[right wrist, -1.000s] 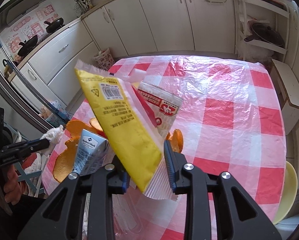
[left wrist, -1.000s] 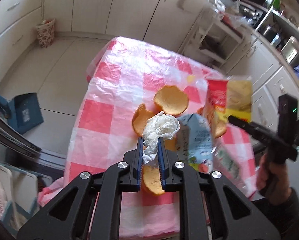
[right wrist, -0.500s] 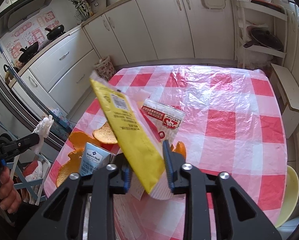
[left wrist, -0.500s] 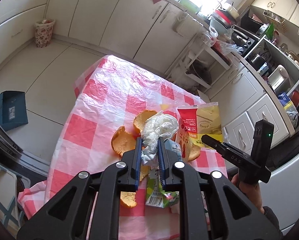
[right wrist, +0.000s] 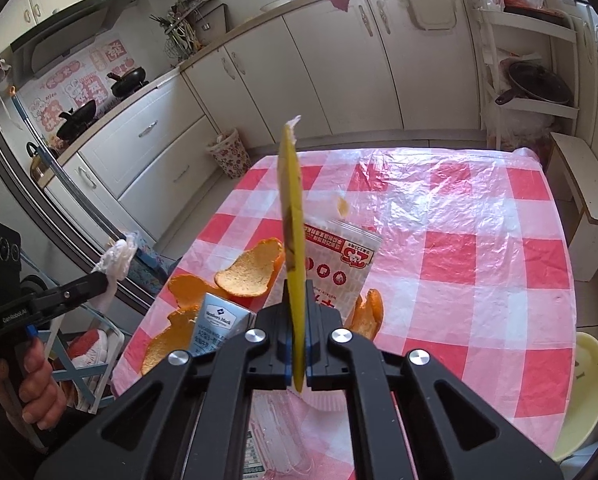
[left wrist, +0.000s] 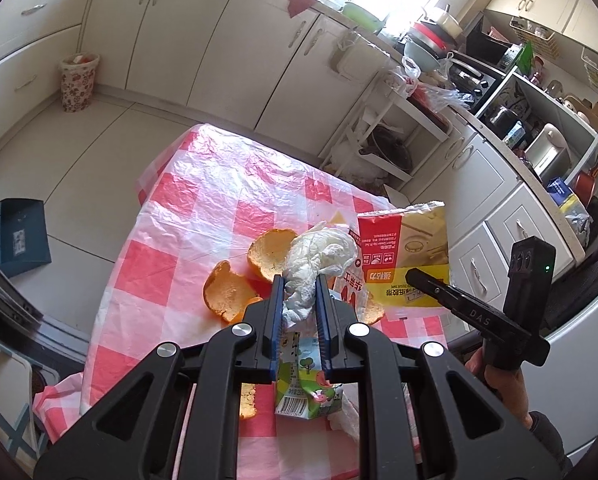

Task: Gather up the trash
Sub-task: 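Lift the yellow package and the tissue up from the table with both tools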

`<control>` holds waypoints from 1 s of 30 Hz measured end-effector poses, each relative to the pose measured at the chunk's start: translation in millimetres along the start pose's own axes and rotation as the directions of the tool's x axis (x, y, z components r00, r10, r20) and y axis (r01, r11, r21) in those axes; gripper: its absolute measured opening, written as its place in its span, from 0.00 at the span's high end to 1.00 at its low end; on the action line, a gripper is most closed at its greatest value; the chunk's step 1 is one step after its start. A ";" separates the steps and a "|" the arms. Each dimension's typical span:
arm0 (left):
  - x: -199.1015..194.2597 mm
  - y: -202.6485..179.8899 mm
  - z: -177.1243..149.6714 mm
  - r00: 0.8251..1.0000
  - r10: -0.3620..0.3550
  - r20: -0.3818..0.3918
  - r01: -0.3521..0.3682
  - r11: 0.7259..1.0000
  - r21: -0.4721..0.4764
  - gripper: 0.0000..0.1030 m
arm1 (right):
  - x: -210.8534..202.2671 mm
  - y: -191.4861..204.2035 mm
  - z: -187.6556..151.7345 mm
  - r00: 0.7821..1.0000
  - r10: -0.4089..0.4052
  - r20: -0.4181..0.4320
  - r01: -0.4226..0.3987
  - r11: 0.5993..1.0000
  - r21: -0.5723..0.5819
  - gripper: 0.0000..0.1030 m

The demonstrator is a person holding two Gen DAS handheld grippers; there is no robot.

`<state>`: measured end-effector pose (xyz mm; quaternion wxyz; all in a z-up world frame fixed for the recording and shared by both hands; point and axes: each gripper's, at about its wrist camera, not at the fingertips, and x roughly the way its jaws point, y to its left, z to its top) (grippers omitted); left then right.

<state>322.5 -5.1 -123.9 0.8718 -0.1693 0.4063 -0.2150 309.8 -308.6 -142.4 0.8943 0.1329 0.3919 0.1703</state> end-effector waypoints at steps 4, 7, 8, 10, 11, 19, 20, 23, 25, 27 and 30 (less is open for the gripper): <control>0.2 -3.2 -1.2 1.000 -0.006 0.004 0.006 1.000 0.008 0.87 | -8.3 3.9 -0.9 1.000 0.014 0.018 -0.014 1.000 -0.010 0.95; 0.5 -5.9 -2.0 1.000 -0.009 0.006 0.009 1.000 0.012 0.87 | -16.4 3.1 -1.2 0.999 0.015 0.039 -0.014 1.000 -0.013 0.95; 0.4 -7.2 -2.3 1.000 -0.011 0.008 0.011 1.000 0.014 0.87 | -19.5 2.1 -1.5 0.999 0.011 0.047 -0.011 1.000 -0.013 0.95; 0.7 -9.1 -2.4 1.000 -0.016 0.011 0.016 1.000 0.017 0.87 | -25.0 -0.8 -2.0 0.998 0.003 0.059 -0.002 1.000 -0.011 0.95; 0.8 -10.9 -2.7 1.000 -0.021 0.013 0.021 1.000 0.019 0.87 | -26.6 -3.2 -2.3 0.998 0.001 0.061 0.000 1.000 -0.008 0.95; 1.8 -26.1 -6.7 0.999 -0.038 0.023 0.036 0.998 0.054 0.87 | -44.0 -18.3 -7.1 0.996 -0.028 0.085 0.027 1.000 0.015 0.95; 2.1 -27.2 -6.8 0.999 -0.039 0.024 0.038 0.998 0.056 0.87 | -46.4 -20.2 -7.4 0.995 -0.033 0.090 0.032 0.999 0.017 0.95; 4.0 -30.0 -7.1 0.999 -0.043 0.025 0.041 0.997 0.060 0.87 | -52.6 -24.0 -7.5 0.994 -0.046 0.099 0.044 0.999 0.018 0.95; 4.7 -32.0 -7.7 0.999 -0.042 0.027 0.040 0.997 0.066 0.87 | -54.8 -26.0 -7.7 0.993 -0.052 0.103 0.051 0.999 0.016 0.95; 5.3 -34.4 -8.2 0.999 -0.038 0.033 0.036 0.997 0.074 0.87 | -56.3 -26.5 -8.1 0.993 -0.056 0.104 0.055 0.998 0.014 0.95; 7.0 -39.0 -8.6 0.999 -0.027 0.040 0.023 0.996 0.089 0.87 | -59.2 -28.1 -9.0 0.992 -0.062 0.107 0.061 0.998 0.006 0.95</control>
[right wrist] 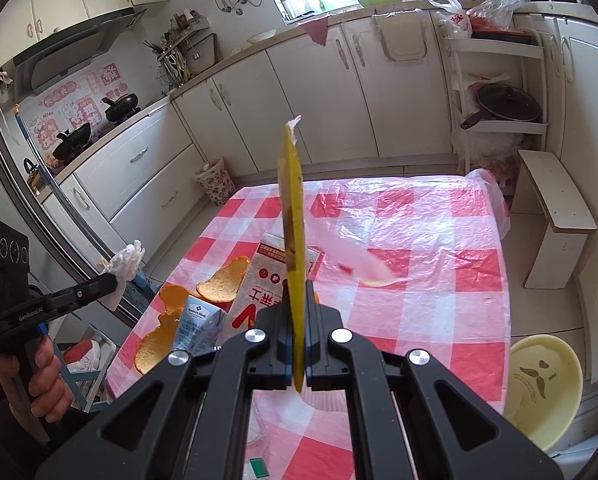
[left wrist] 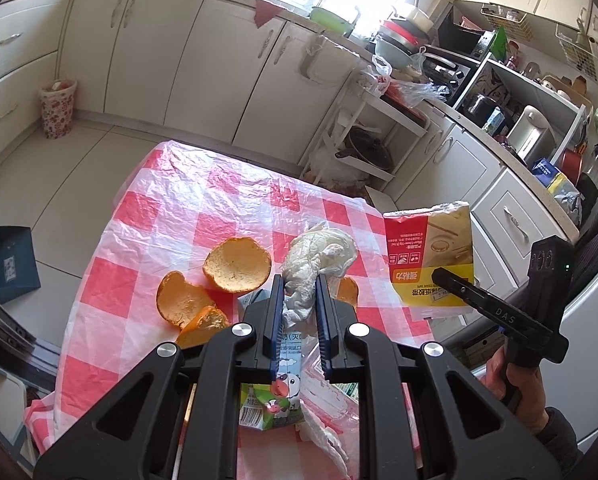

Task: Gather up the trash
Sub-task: 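Lift the yellow package and the tissue up from the table with both tools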

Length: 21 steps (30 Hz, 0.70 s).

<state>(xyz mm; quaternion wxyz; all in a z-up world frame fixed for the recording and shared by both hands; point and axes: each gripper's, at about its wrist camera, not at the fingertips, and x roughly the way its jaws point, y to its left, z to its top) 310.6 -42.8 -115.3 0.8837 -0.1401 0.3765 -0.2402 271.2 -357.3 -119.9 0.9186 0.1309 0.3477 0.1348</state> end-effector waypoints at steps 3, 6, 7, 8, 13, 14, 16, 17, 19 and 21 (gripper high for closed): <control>1.3 -6.7 -1.0 1.000 0.020 0.006 -0.021 0.999 0.027 0.87 | -3.3 -1.3 -0.4 1.000 -0.007 0.005 0.007 1.000 -0.007 0.95; 3.0 -15.7 -2.1 0.999 0.041 0.015 -0.042 0.997 0.062 0.87 | -4.8 -4.7 -0.8 1.000 -0.013 0.007 0.013 1.000 -0.003 0.95; 3.7 -18.7 -2.9 0.999 0.049 0.017 -0.050 0.996 0.074 0.87 | -5.3 -6.1 -1.1 1.000 -0.016 0.007 0.016 1.000 0.000 0.95; 3.8 -20.9 -3.3 0.998 0.055 0.019 -0.056 0.995 0.084 0.87 | -6.0 -7.9 -1.5 1.000 -0.018 0.007 0.018 1.000 0.002 0.95; 4.9 -30.3 -4.8 0.996 0.085 0.033 -0.089 0.987 0.131 0.87 | -8.4 -12.9 -2.5 1.000 -0.029 0.007 0.029 1.000 0.008 0.95; 4.5 -32.7 -5.6 0.995 0.090 0.035 -0.094 0.986 0.138 0.87 | -8.9 -13.9 -2.7 0.999 -0.032 0.007 0.032 0.999 0.009 0.95; 4.8 -36.2 -6.2 0.994 0.099 0.039 -0.103 0.983 0.152 0.87 | -9.7 -16.9 -3.0 0.999 -0.037 0.007 0.037 0.999 0.014 0.95; 5.0 -37.4 -6.6 0.994 0.100 0.040 -0.105 0.982 0.155 0.87 | -10.0 -18.4 -3.3 0.999 -0.040 0.007 0.040 0.999 0.016 0.95; 5.3 -40.7 -7.1 0.994 0.105 0.043 -0.110 0.980 0.165 0.87 | -11.0 -21.8 -4.1 0.999 -0.050 0.008 0.050 0.999 0.021 0.95; 6.2 -43.9 -7.6 0.994 0.101 0.043 -0.107 0.980 0.170 0.87 | -12.0 -27.0 -5.2 0.998 -0.064 0.008 0.064 0.998 0.028 0.95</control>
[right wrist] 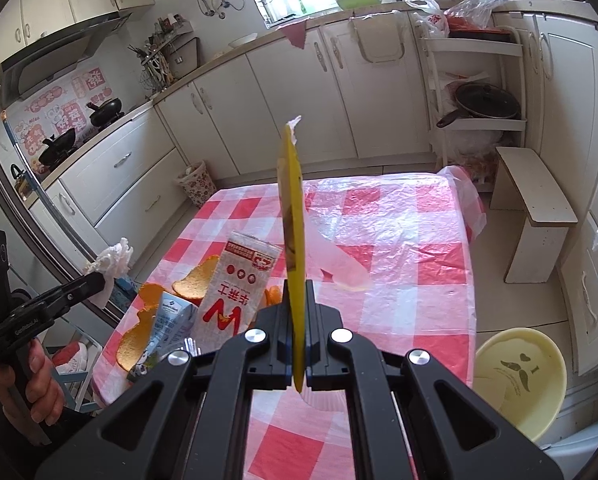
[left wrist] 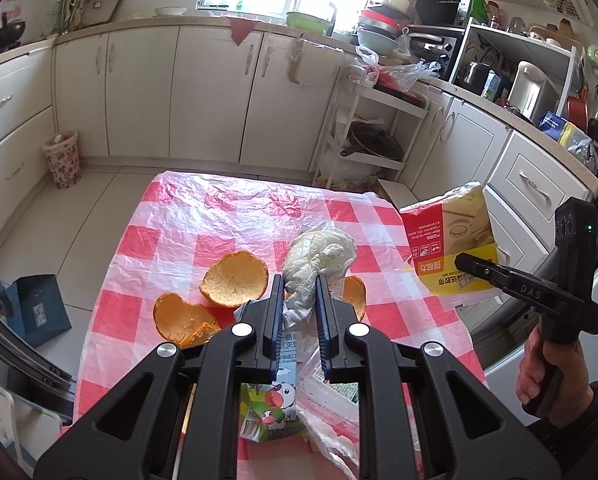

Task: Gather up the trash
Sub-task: 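Lift the yellow package and the tissue up from the table with both tools, then carry the package and tissue to the yellow basin and open both tools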

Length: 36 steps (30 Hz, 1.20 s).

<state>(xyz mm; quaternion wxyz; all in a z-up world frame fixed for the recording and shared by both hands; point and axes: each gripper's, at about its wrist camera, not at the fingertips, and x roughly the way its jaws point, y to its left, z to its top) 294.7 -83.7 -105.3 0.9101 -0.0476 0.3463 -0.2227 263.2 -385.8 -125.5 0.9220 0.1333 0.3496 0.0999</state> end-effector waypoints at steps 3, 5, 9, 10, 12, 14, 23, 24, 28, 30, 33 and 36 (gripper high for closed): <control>2.1 -7.5 2.1 1.000 -0.017 0.000 0.017 1.000 0.006 0.87 | -1.7 -15.6 -4.2 0.999 -0.039 -0.004 0.039 0.999 0.021 0.95; 5.2 -15.8 3.6 0.999 -0.035 -0.001 0.035 0.999 0.014 0.87 | -5.1 -32.1 -8.6 0.997 -0.071 -0.008 0.071 0.996 0.049 0.95; 13.3 -38.6 3.6 0.998 -0.070 -0.009 0.070 0.997 0.042 0.87 | -19.8 -76.8 -20.6 0.987 -0.157 -0.019 0.158 0.979 0.125 0.95; 16.1 -44.5 3.2 0.997 -0.078 -0.013 0.078 0.996 0.048 0.87 | -23.3 -88.6 -24.4 0.983 -0.182 -0.026 0.184 0.972 0.144 0.95; 22.7 -57.1 1.5 0.995 -0.095 -0.025 0.097 0.994 0.060 0.87 | -29.2 -116.5 -33.9 0.972 -0.230 -0.055 0.236 0.952 0.192 0.95; 29.8 -69.7 -0.9 0.993 -0.108 -0.039 0.111 0.991 0.073 0.87 | -32.2 -143.6 -46.4 0.957 -0.274 -0.098 0.290 0.927 0.237 0.95; 64.1 -122.6 -17.6 0.976 -0.175 -0.129 0.190 0.975 0.114 0.87 | 34.0 -221.9 -112.6 0.862 -0.269 -0.430 0.418 0.857 0.301 0.94; 66.4 -128.2 -19.2 0.973 -0.183 -0.140 0.200 0.973 0.118 0.87 | 42.2 -225.9 -119.8 0.842 -0.273 -0.465 0.439 0.849 0.295 0.83; 76.0 -152.1 -30.4 0.960 -0.203 -0.194 0.233 0.962 0.145 0.87 | 28.6 -245.5 -120.2 0.846 -0.281 -0.454 0.469 0.796 0.382 0.52; 82.6 -166.1 -34.1 0.950 -0.220 -0.224 0.256 0.956 0.145 0.87 | 3.0 -244.9 -102.0 0.889 -0.268 -0.371 0.423 0.790 0.444 0.51; 98.6 -202.1 -40.7 0.921 -0.264 -0.288 0.312 0.940 0.138 0.87 | -48.6 -228.5 -63.1 0.947 -0.265 -0.183 0.321 0.818 0.477 0.42; 122.0 -244.8 -48.1 0.882 -0.298 -0.365 0.362 0.925 0.119 0.87 | -100.5 -194.9 -29.3 0.954 -0.299 -0.013 0.279 0.872 0.402 0.28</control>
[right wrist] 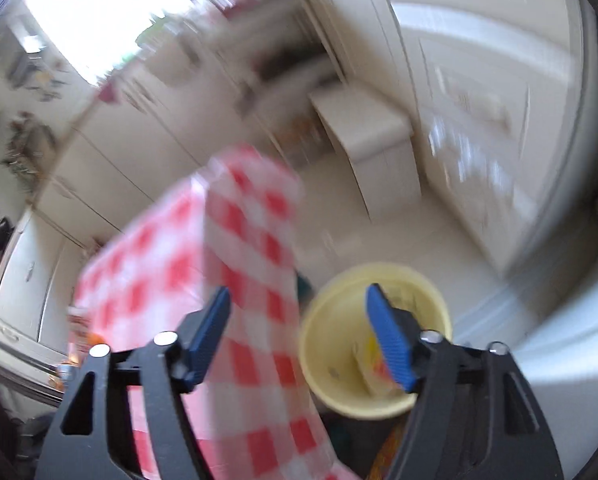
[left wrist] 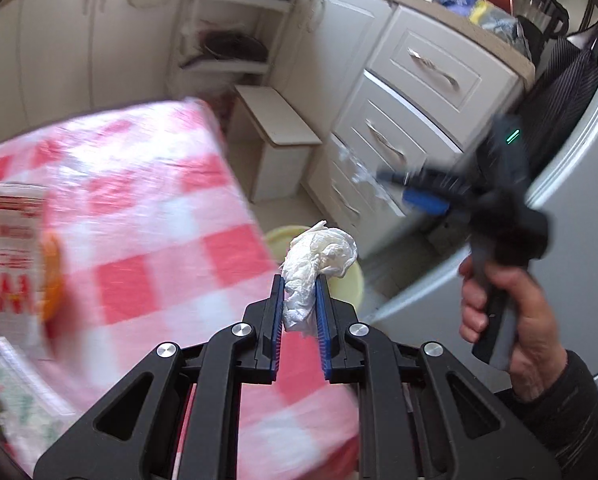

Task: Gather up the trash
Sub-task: 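Carry the package and tissue to the yellow basin and open both tools, then move both open tools back over the table toward the remaining trash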

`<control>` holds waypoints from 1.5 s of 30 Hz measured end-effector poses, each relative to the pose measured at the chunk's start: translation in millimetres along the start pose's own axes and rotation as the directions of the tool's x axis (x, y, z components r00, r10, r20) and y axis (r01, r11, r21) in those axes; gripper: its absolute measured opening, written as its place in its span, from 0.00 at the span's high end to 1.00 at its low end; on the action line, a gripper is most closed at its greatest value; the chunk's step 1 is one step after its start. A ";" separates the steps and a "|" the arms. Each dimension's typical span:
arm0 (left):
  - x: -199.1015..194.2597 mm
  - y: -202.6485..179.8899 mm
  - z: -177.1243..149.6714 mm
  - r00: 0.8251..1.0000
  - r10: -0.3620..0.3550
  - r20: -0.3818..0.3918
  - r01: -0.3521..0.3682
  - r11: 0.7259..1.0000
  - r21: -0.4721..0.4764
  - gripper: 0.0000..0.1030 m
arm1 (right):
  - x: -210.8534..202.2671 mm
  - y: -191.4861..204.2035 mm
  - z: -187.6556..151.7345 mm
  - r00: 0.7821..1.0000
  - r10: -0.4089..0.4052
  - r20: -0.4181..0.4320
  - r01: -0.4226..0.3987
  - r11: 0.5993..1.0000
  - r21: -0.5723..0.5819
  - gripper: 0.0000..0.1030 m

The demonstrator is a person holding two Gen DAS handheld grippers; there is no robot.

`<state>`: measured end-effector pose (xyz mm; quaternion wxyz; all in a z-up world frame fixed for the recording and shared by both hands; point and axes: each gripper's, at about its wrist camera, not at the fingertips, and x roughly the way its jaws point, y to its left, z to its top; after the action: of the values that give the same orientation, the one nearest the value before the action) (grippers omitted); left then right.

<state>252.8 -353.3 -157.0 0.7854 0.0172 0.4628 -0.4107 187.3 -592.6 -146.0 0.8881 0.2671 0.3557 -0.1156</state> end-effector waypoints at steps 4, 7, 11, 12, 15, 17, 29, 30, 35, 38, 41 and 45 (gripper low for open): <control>74.1 -39.7 13.5 0.991 -0.030 -0.129 0.025 0.999 -0.036 0.87 | -52.2 15.0 15.4 0.985 -0.006 0.172 0.020 0.996 -0.082 0.19; 127.3 -50.7 20.1 0.974 -0.016 -0.224 -0.008 0.994 -0.110 0.85 | -59.2 2.8 27.0 0.978 -0.014 0.210 0.028 0.998 -0.064 0.19; 193.1 -49.8 25.6 0.942 -0.039 -0.335 -0.051 0.965 -0.257 0.58 | -48.4 -19.3 35.4 0.984 0.012 0.179 -0.014 1.000 0.011 0.19; 202.3 -48.9 26.4 0.938 -0.030 -0.345 -0.072 0.958 -0.279 0.52 | -48.4 -23.4 37.0 0.984 0.012 0.176 -0.017 1.000 0.023 0.19; 206.7 -46.6 26.7 0.938 -0.041 -0.343 -0.077 0.943 -0.322 0.49 | -49.2 -27.1 38.9 0.984 0.027 0.175 -0.035 0.998 0.043 0.19; 187.3 -42.1 26.0 0.951 -0.061 -0.302 -0.045 0.942 -0.332 0.43 | -51.8 -26.7 39.6 0.982 0.035 0.184 -0.043 0.998 0.044 0.19; -69.3 16.1 -5.1 0.960 0.258 0.106 -0.249 0.964 -0.096 0.21 | -59.3 45.5 30.9 0.970 0.118 0.212 -0.102 0.991 -0.085 0.19; -91.9 31.4 -14.1 0.944 0.303 0.129 -0.288 0.950 -0.118 0.21 | -60.9 60.0 26.4 0.968 0.136 0.209 -0.115 0.987 -0.112 0.19; -184.5 119.9 -68.2 0.853 0.495 0.163 -0.436 0.849 -0.297 0.20 | -70.7 132.7 -12.5 0.954 0.249 0.169 -0.200 0.943 -0.266 0.19; -212.6 161.5 -102.2 0.823 0.545 0.159 -0.439 0.788 -0.431 0.20 | -66.6 163.9 -43.2 0.953 0.283 0.106 -0.236 0.916 -0.324 0.19; -235.4 181.1 -118.9 0.821 0.527 0.217 -0.352 0.769 -0.534 0.21 | -62.5 192.3 -71.9 0.953 0.300 0.043 -0.265 0.894 -0.362 0.19; -246.2 182.0 -124.5 0.796 0.555 0.242 -0.381 0.770 -0.512 0.20 | -65.3 218.5 -108.8 0.943 0.333 -0.012 -0.307 0.854 -0.420 0.19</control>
<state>226.6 -27.2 -110.0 0.9207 -0.1223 0.3623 -0.0779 164.6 -349.6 -80.7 0.9416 0.1236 0.2954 0.1043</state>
